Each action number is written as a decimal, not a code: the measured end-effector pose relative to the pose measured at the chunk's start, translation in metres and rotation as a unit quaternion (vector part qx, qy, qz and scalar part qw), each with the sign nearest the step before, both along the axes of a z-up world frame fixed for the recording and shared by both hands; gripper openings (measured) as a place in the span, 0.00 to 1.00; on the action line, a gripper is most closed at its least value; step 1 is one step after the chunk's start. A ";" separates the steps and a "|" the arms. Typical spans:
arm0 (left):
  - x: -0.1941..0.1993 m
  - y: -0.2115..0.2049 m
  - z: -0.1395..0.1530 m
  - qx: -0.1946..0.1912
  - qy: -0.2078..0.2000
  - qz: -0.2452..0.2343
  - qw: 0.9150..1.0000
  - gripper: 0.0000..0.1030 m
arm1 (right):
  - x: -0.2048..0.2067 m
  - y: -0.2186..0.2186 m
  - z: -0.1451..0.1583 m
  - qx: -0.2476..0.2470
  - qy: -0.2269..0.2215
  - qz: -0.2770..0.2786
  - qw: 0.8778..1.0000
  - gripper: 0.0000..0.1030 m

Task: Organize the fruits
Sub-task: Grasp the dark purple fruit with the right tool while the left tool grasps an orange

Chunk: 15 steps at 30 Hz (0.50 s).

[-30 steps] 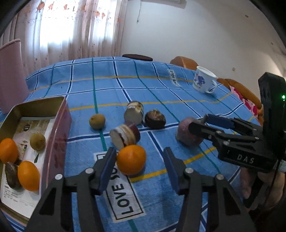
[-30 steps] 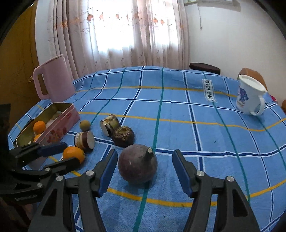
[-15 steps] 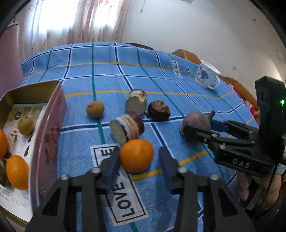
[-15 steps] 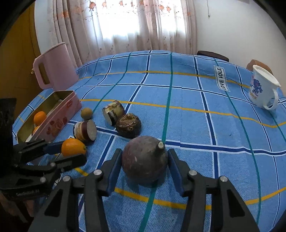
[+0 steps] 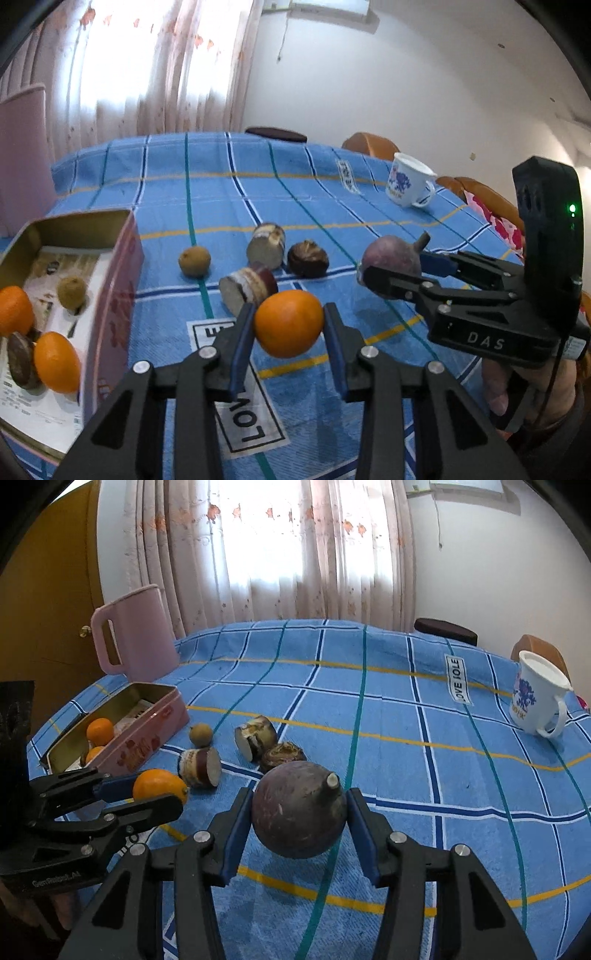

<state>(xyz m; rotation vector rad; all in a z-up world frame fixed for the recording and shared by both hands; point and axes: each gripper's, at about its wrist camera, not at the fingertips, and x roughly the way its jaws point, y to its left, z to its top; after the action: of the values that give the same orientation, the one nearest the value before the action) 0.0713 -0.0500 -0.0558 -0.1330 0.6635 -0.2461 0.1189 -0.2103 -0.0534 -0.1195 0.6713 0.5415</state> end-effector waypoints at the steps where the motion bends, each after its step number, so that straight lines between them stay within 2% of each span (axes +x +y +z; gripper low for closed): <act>1: -0.002 -0.001 0.001 0.002 -0.007 0.001 1.000 0.37 | -0.001 0.000 0.001 0.002 -0.004 0.001 1.000 0.51; 7: -0.011 -0.004 0.009 0.011 -0.044 0.007 0.999 0.37 | -0.011 -0.002 0.007 0.010 -0.033 0.005 0.999 0.51; 15: -0.017 -0.004 0.017 0.013 -0.073 0.016 0.997 0.37 | -0.023 -0.005 0.015 0.022 -0.069 0.011 0.997 0.51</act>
<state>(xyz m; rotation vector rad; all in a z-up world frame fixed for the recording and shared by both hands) 0.0539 -0.0541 -0.0383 -0.0990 0.5182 -0.2143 0.0959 -0.2151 -0.0385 -0.1212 0.5232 0.5629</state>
